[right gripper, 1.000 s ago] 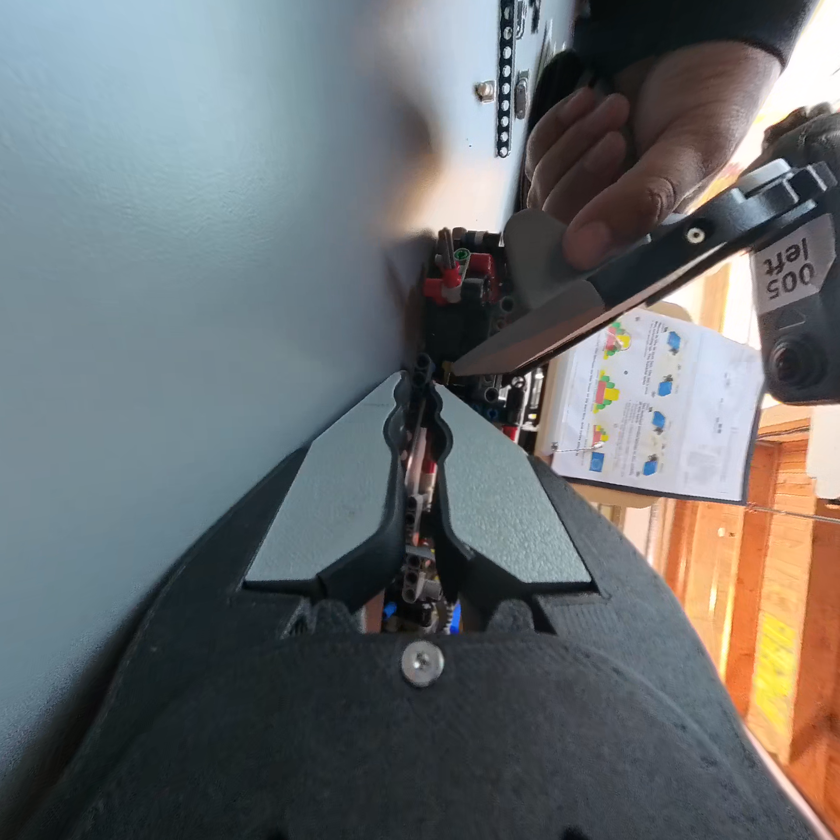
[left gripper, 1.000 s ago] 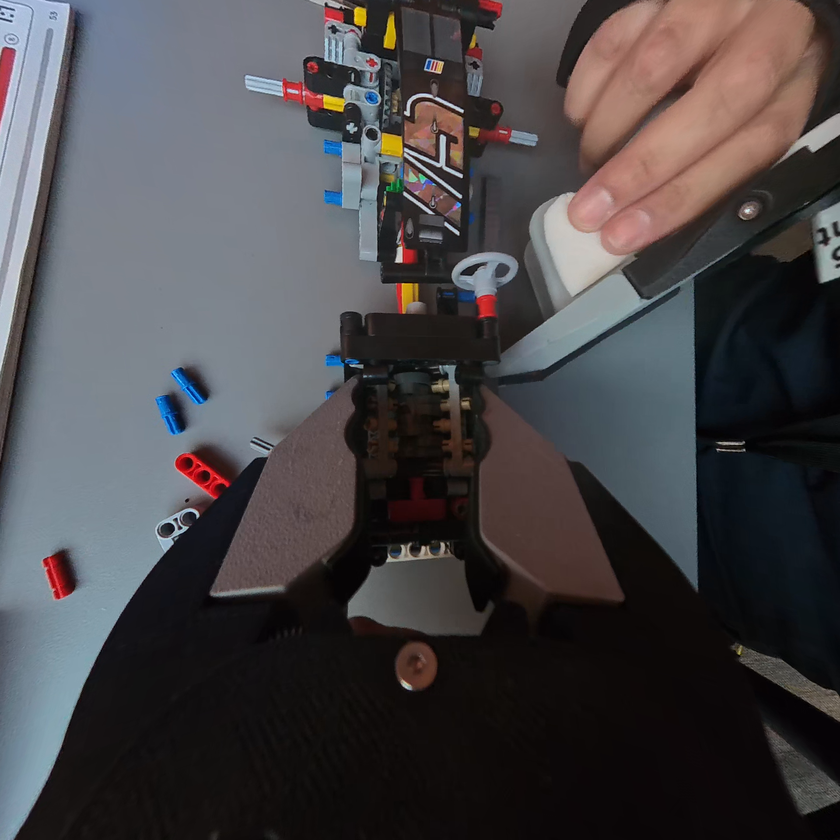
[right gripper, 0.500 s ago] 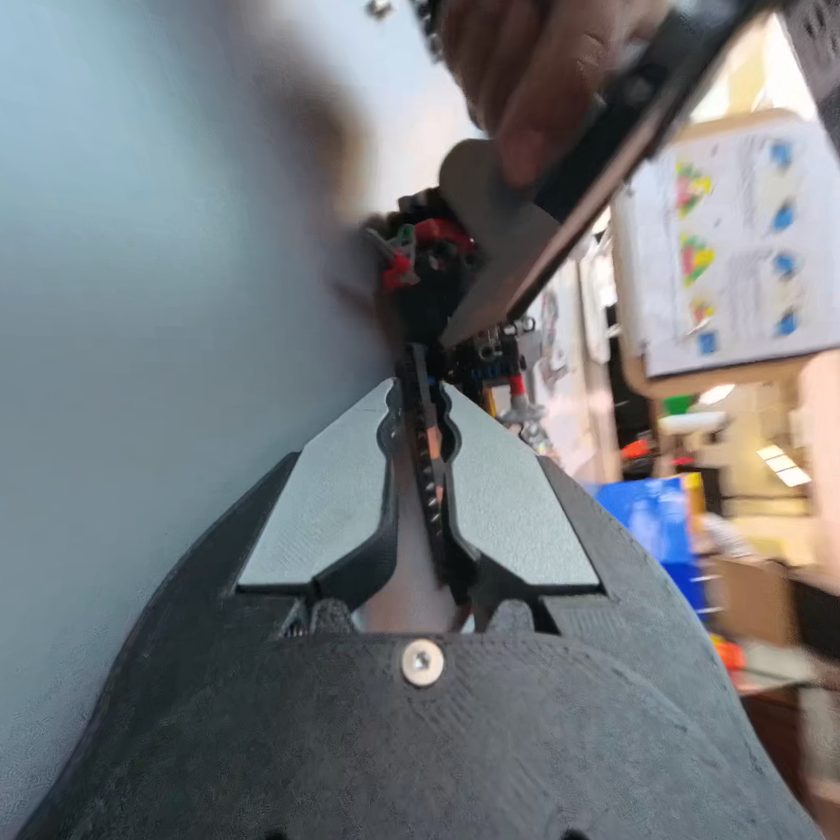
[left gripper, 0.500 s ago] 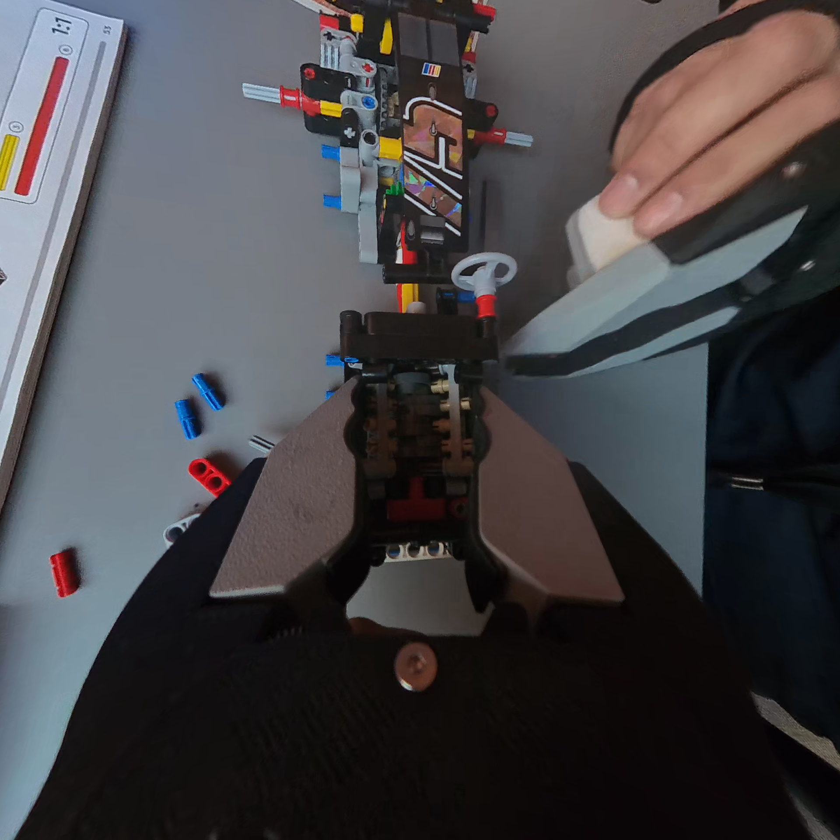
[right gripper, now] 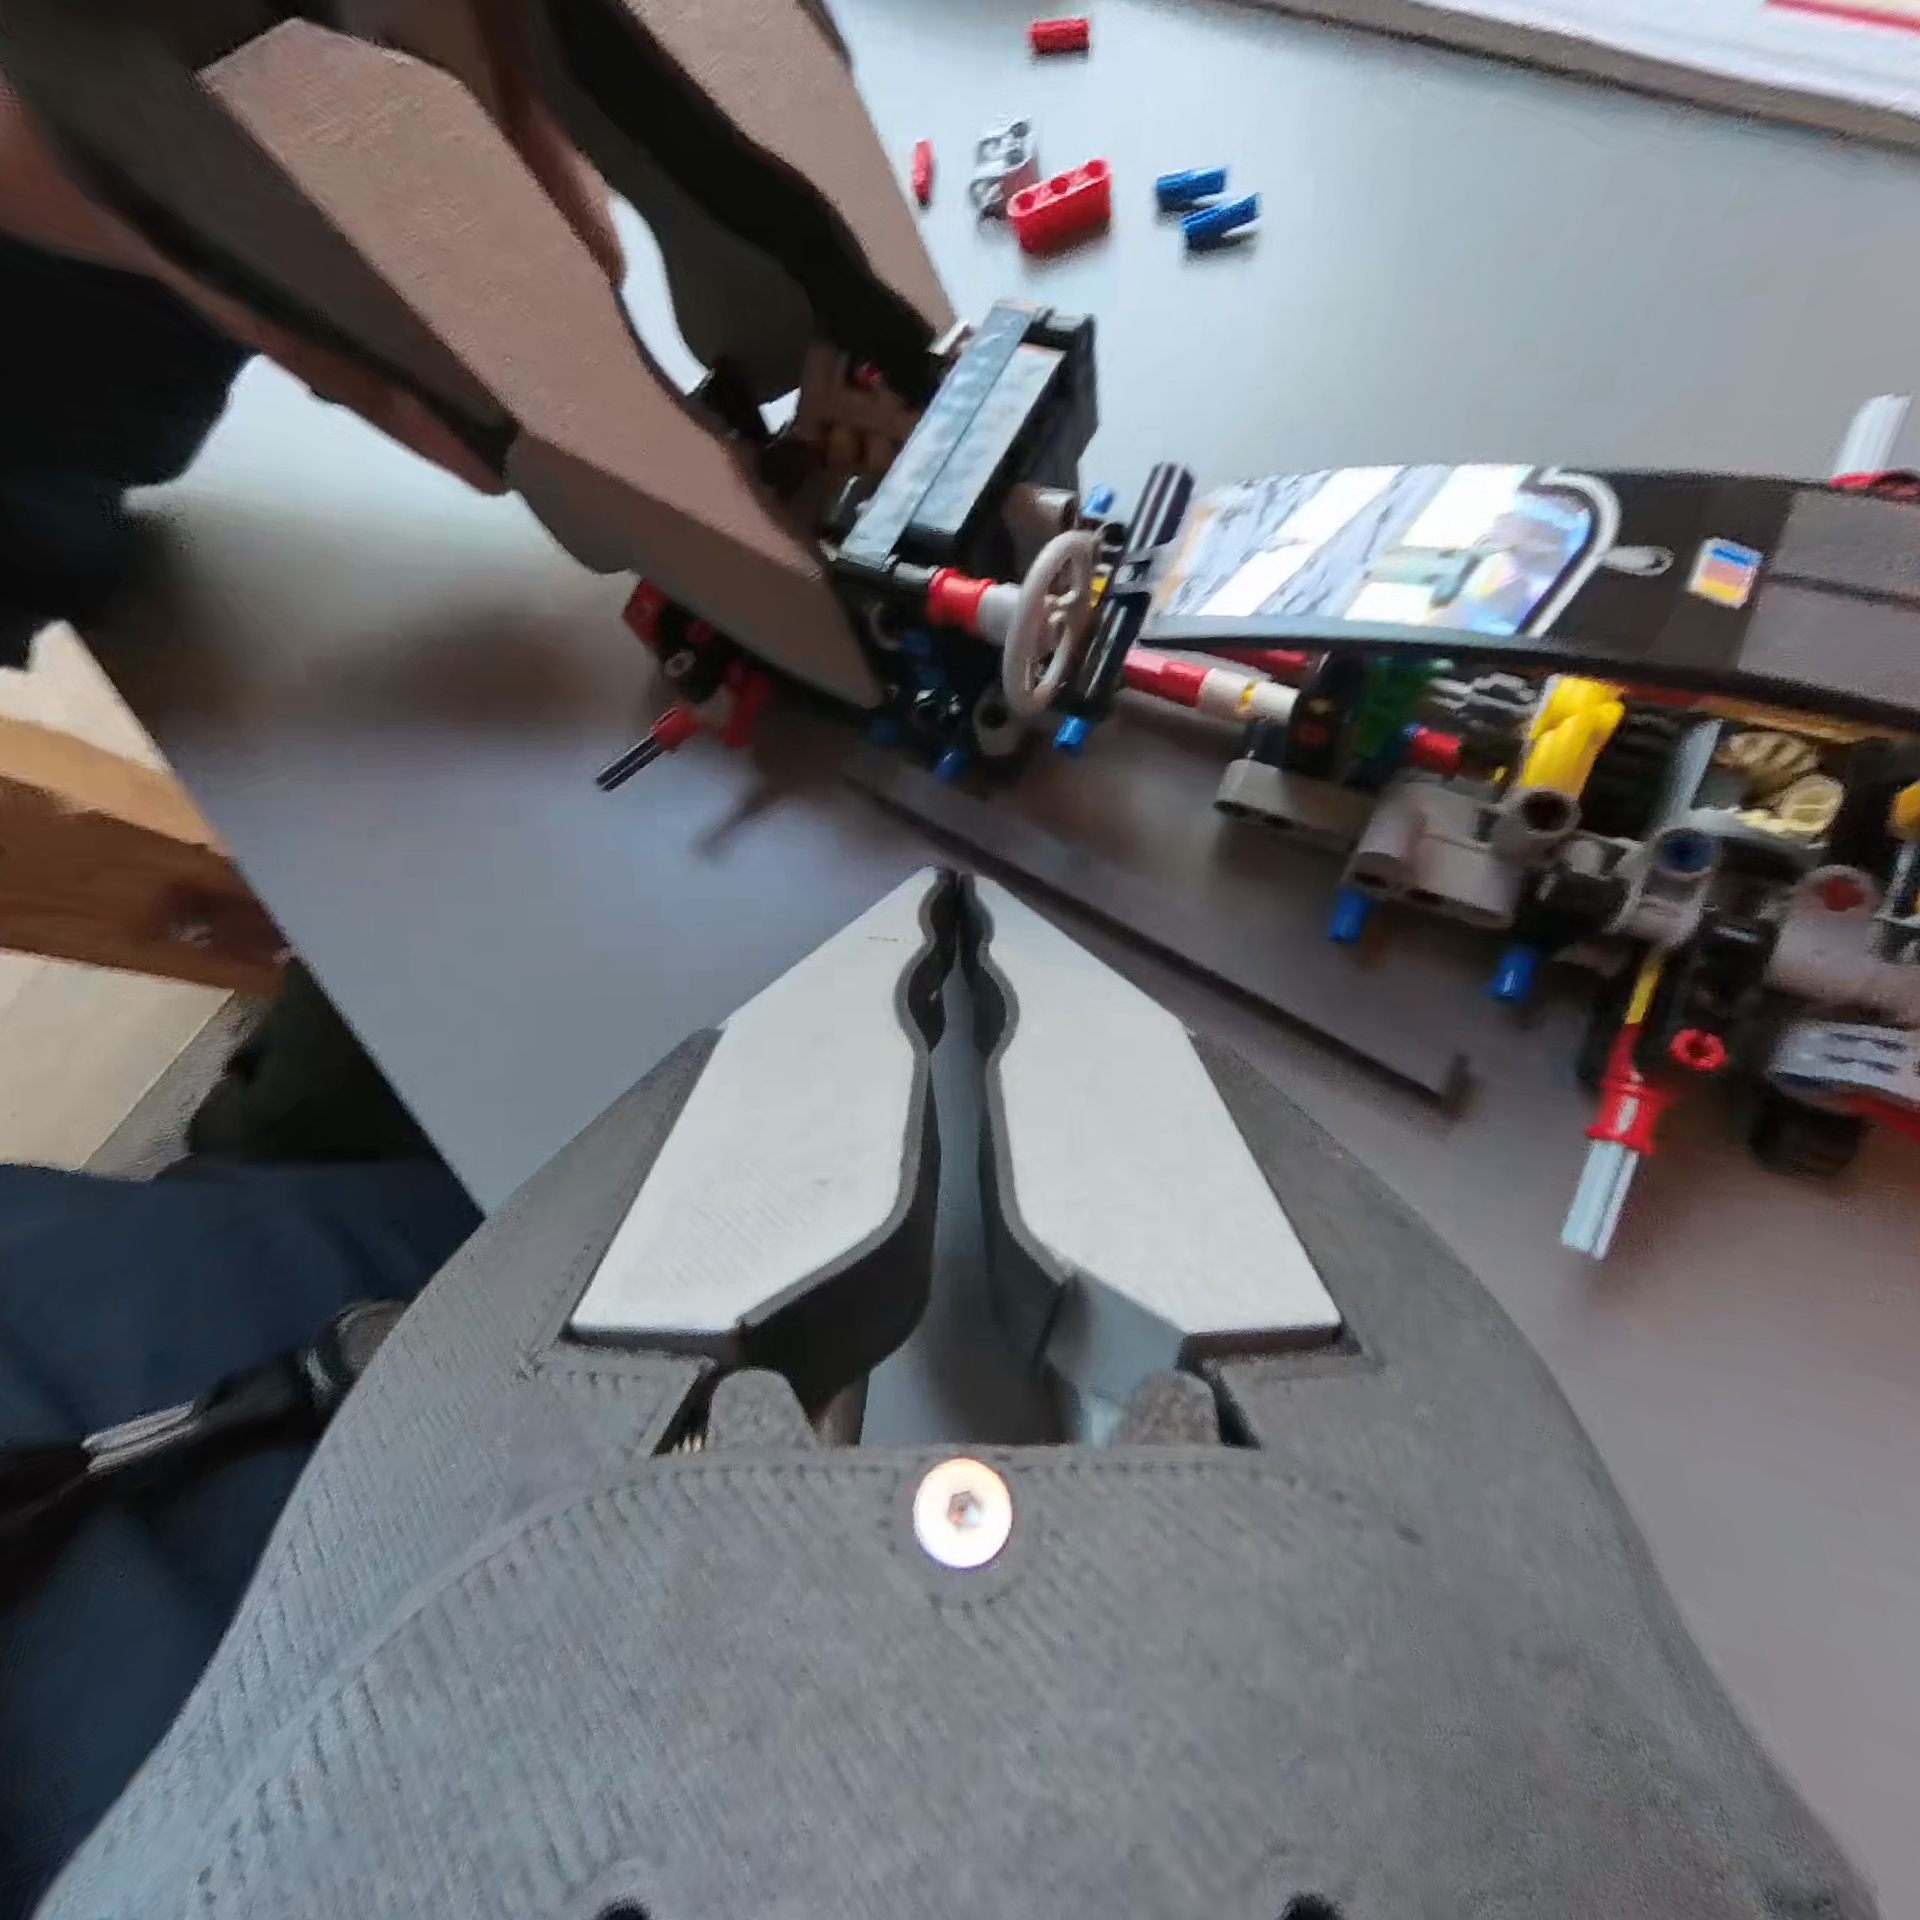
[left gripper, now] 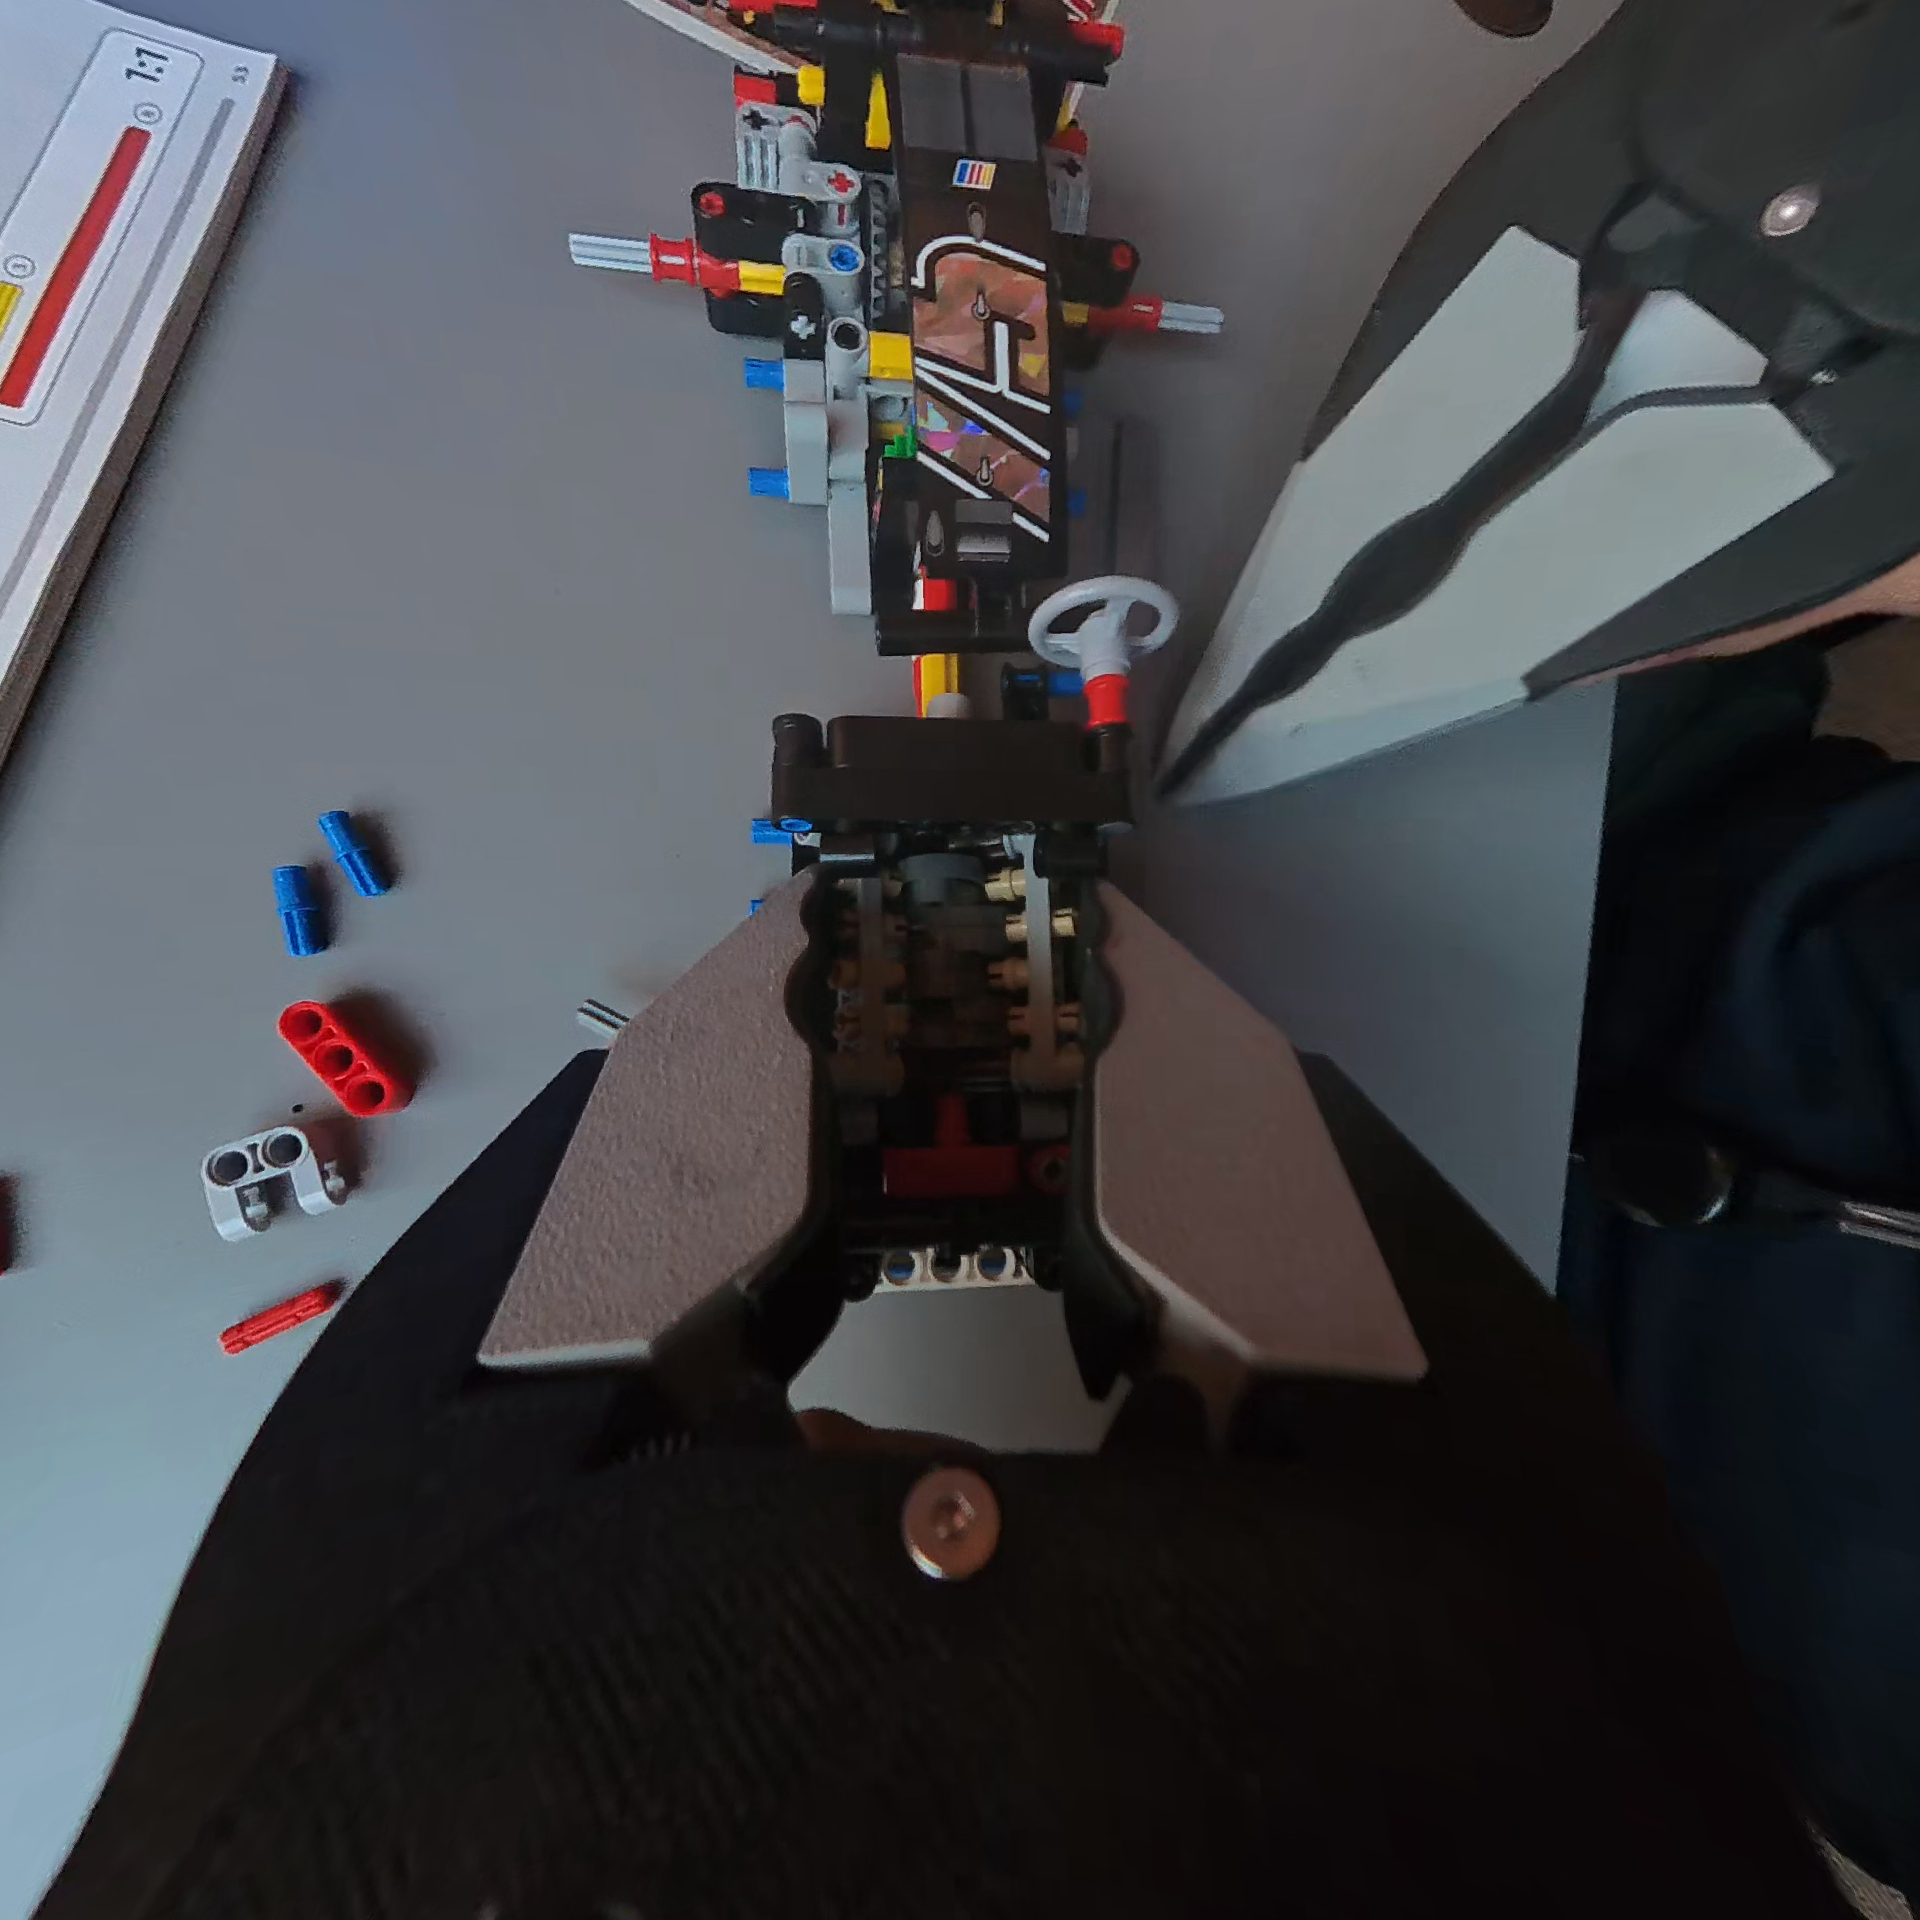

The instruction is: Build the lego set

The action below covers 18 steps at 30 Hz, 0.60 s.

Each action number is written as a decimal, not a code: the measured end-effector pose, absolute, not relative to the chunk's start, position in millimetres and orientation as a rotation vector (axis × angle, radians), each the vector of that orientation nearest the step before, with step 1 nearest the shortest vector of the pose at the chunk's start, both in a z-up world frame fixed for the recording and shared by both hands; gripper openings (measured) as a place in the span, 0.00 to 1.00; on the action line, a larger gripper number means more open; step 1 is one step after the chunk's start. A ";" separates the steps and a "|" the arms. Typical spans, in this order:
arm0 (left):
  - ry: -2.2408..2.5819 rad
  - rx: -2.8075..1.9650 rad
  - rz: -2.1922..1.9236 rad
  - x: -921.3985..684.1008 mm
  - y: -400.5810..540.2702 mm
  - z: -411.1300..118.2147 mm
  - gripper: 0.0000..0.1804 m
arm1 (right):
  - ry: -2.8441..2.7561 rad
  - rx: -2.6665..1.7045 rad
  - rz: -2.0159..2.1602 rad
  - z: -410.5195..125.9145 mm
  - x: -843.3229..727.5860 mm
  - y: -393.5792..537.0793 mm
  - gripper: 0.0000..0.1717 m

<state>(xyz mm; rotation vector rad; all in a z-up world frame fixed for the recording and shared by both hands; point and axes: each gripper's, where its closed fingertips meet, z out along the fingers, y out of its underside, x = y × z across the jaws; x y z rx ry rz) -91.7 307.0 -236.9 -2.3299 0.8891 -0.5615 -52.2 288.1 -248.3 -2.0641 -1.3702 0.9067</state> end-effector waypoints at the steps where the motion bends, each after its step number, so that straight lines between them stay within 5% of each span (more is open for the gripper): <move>1: 0.888 -2.326 -0.556 -91.5 307.0 -236.9 0.25 | -1.366 -2.055 0.872 -248.6 -54.0 290.3 0.00; 18: 0.914 -2.315 -0.480 -94.3 310.4 -238.4 0.24 | -1.537 -1.740 0.356 -250.0 -67.1 303.1 0.00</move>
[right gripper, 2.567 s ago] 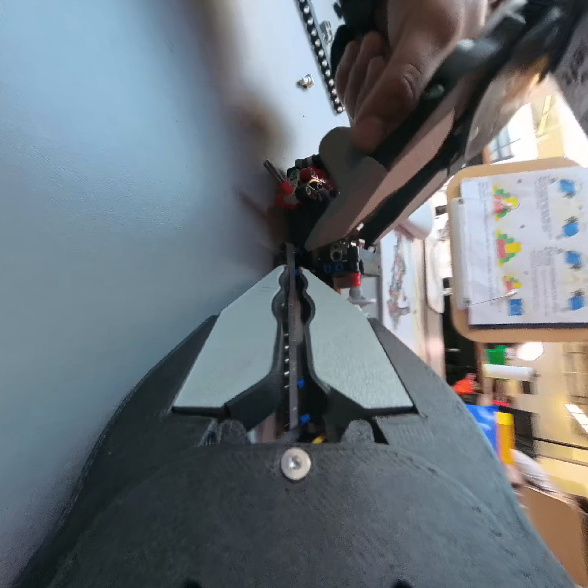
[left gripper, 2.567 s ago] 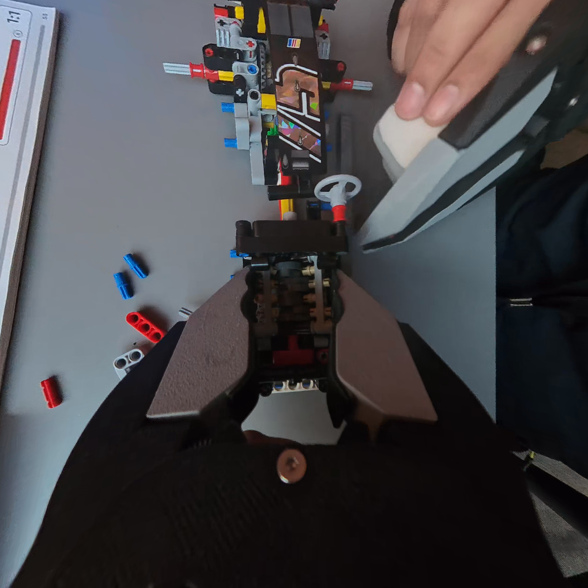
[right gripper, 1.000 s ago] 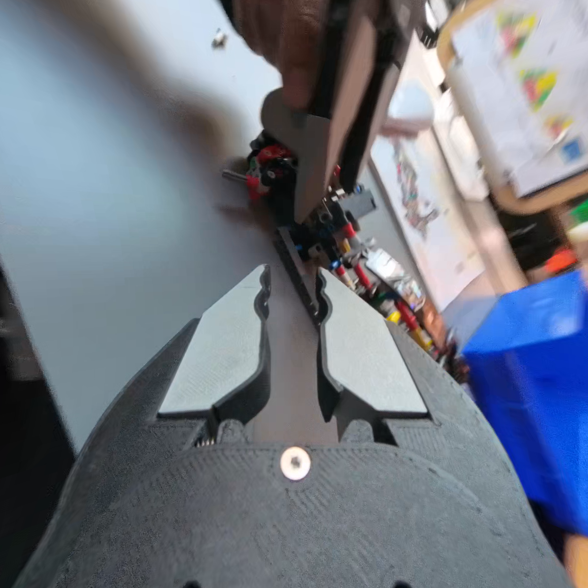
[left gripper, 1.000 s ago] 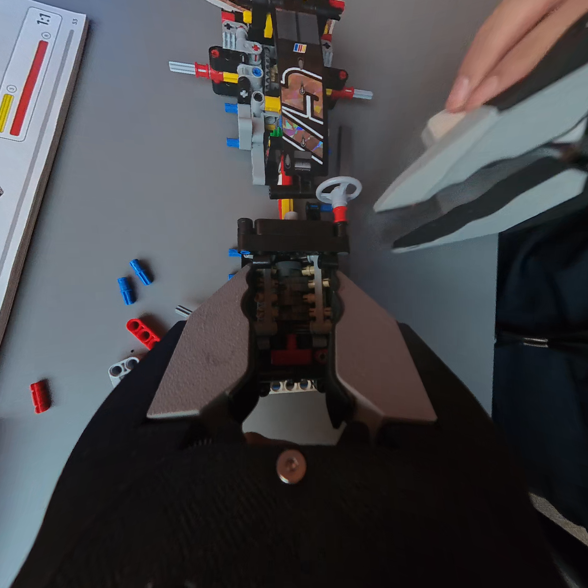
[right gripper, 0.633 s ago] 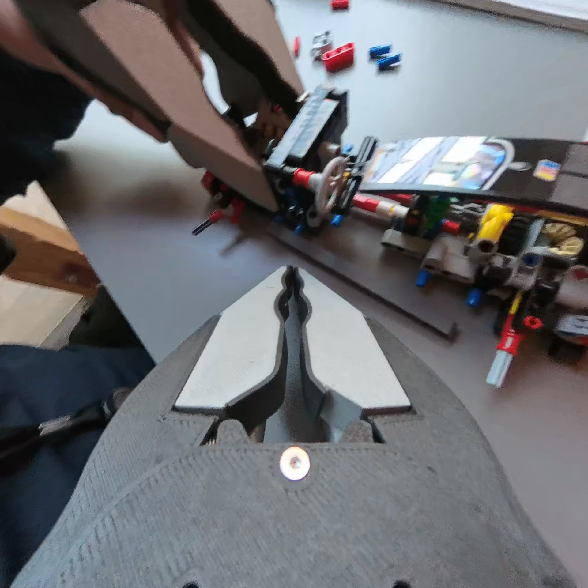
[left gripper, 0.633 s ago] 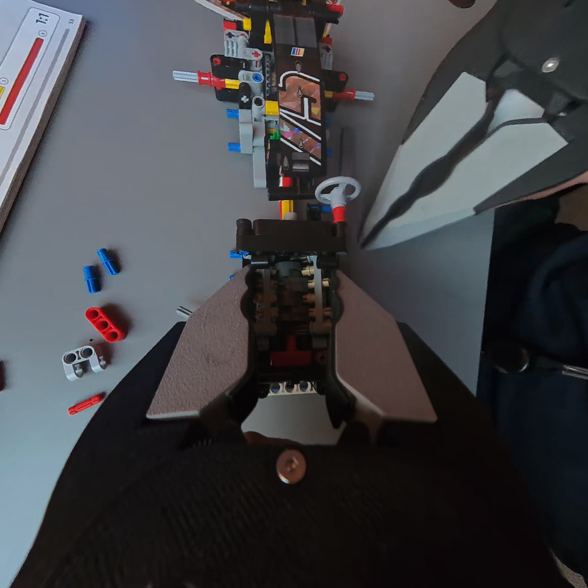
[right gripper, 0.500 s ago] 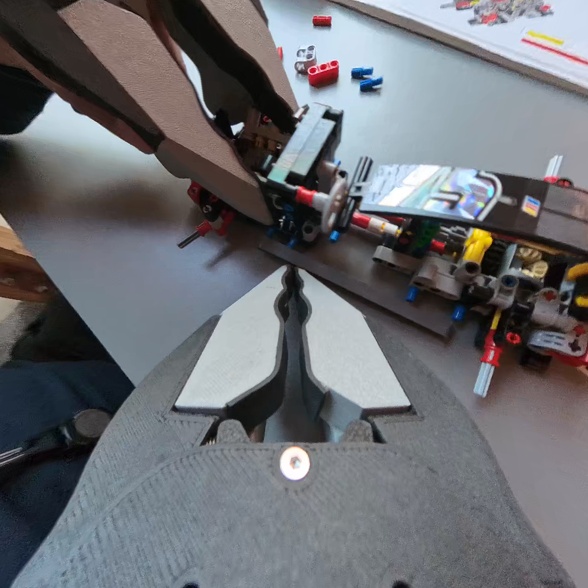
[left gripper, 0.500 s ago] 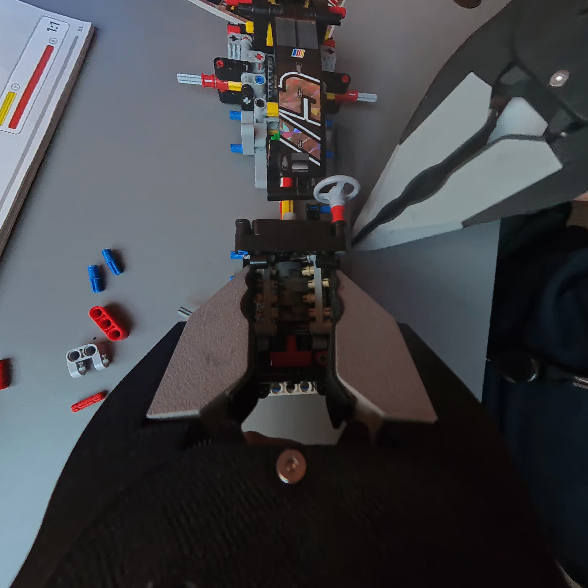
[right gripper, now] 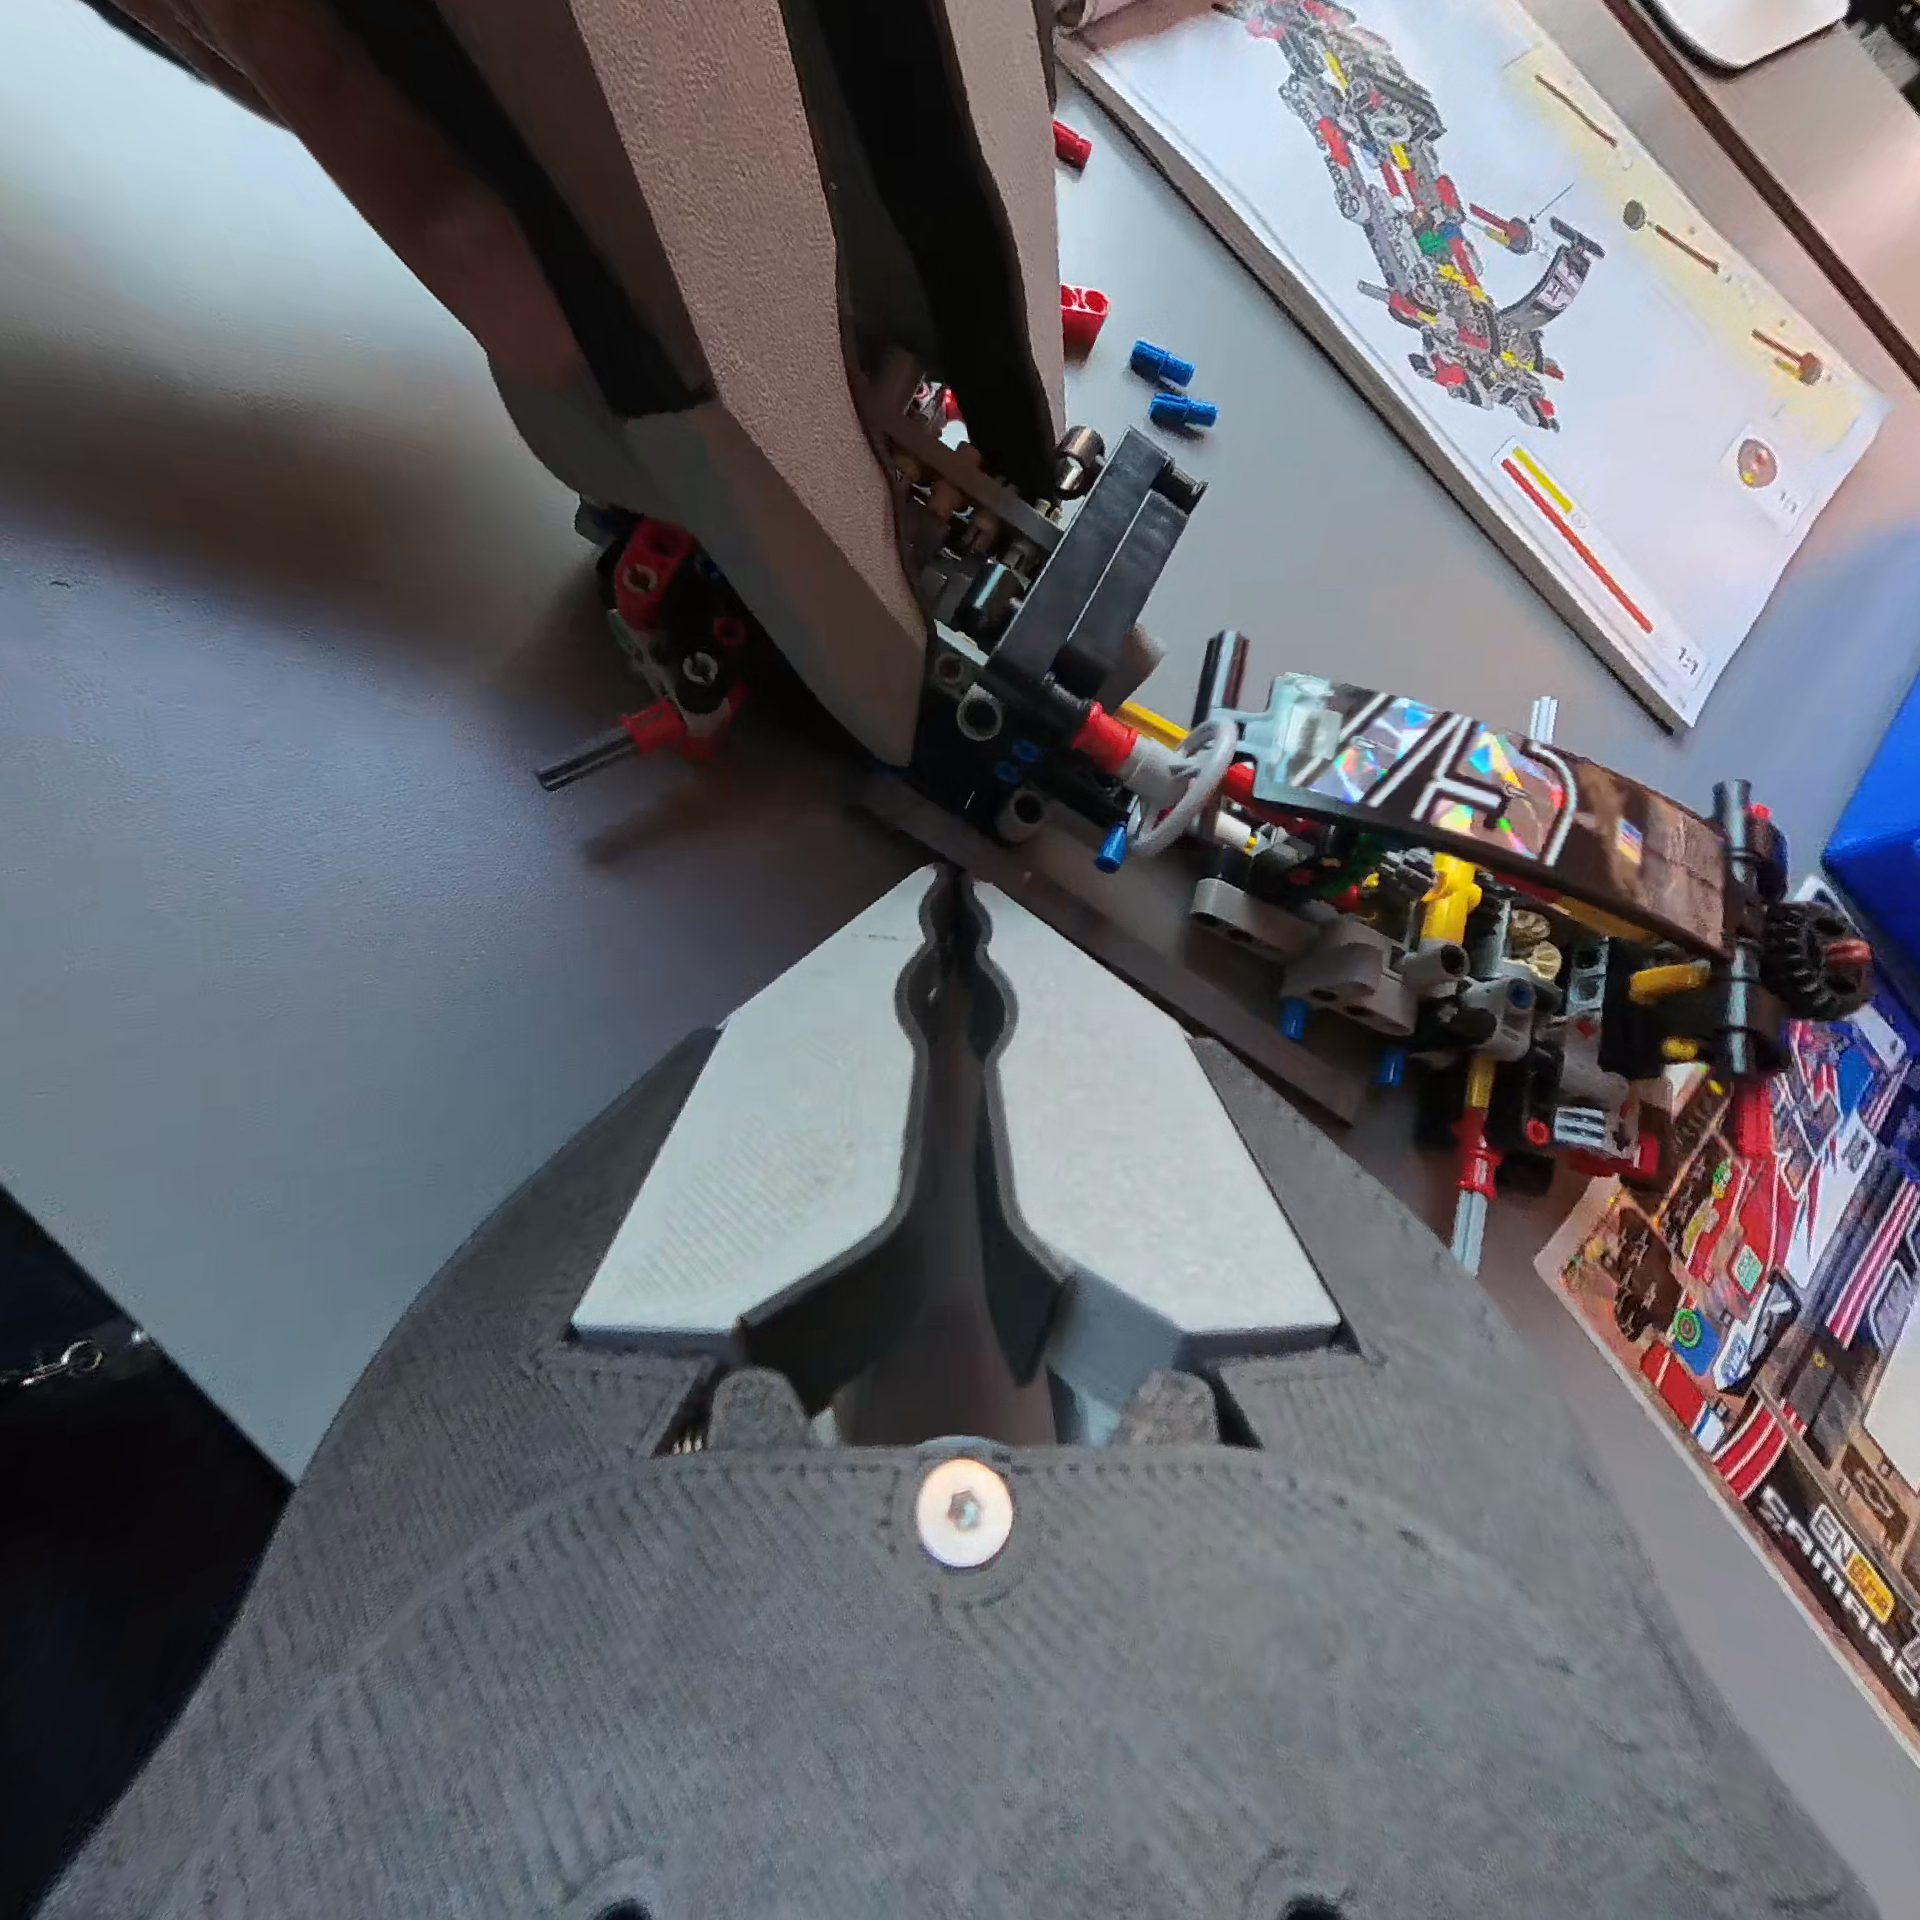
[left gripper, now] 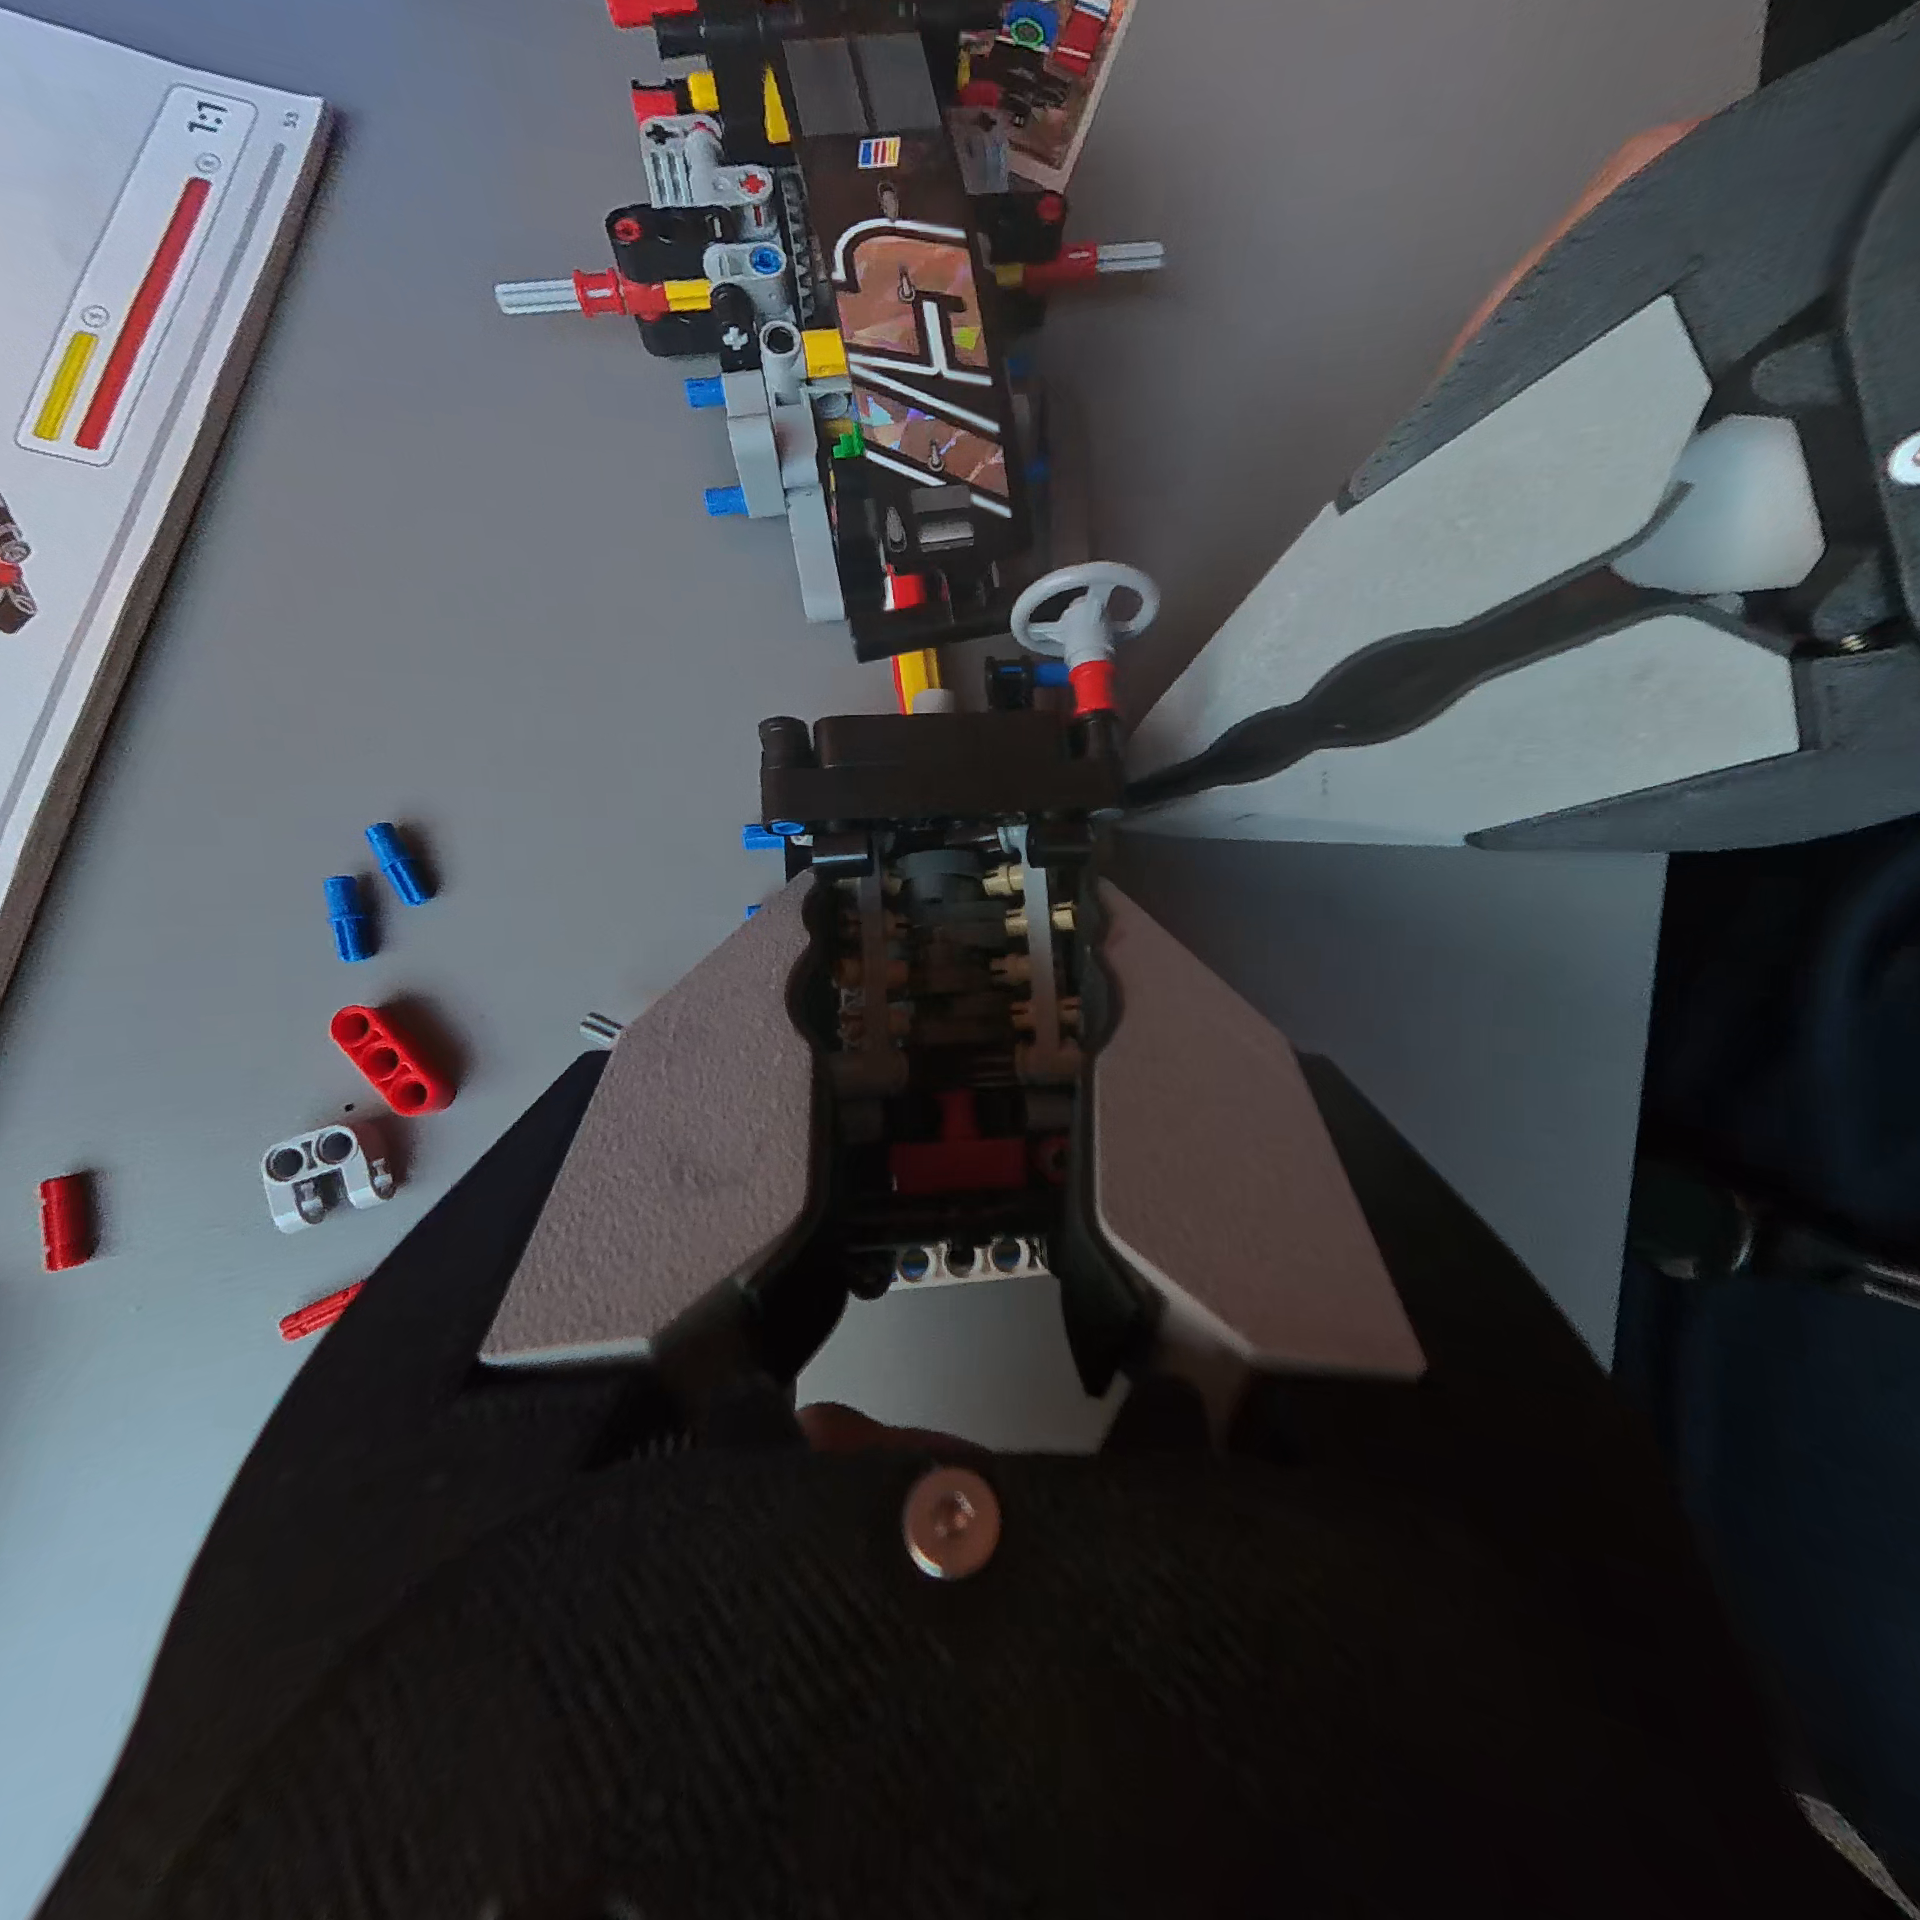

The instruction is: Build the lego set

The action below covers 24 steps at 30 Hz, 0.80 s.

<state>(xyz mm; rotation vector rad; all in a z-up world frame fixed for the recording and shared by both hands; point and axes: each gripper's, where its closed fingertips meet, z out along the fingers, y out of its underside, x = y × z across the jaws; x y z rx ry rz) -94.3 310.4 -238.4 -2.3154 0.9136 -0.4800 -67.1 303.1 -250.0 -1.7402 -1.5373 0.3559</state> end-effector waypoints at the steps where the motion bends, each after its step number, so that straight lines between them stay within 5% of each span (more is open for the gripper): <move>1: 0.910 -2.313 -0.488 -94.6 310.9 -238.3 0.24 | -1.540 -1.736 0.362 -249.7 -67.4 303.7 0.00; 18: 0.972 -2.286 -0.485 -98.3 308.8 -236.6 0.25 | -1.329 -1.879 0.541 -239.1 23.6 348.6 0.04; 24: 0.859 -2.246 -0.607 -108.2 314.6 -182.7 0.33 | -1.331 -1.800 0.482 -231.6 33.3 356.2 0.05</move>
